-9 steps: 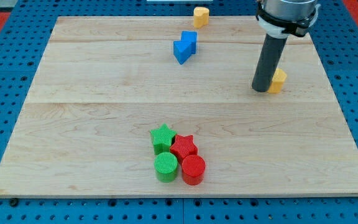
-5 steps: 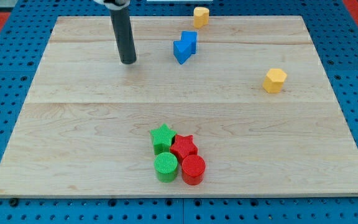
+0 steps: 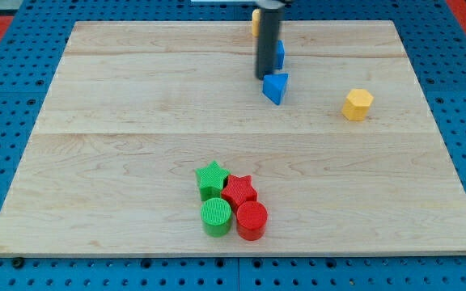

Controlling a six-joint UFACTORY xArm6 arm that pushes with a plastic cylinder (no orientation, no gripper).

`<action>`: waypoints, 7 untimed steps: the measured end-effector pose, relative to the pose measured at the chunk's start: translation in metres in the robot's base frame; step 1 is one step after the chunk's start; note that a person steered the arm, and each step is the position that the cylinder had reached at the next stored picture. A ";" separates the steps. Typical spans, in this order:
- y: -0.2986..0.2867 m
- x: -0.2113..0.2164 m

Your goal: Push the blue triangle towards the yellow hexagon

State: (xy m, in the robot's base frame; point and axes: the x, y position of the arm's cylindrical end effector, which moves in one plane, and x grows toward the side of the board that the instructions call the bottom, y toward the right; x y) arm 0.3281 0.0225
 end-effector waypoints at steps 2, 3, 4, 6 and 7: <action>0.047 0.042; 0.066 0.037; 0.014 0.030; 0.060 0.011; 0.112 0.011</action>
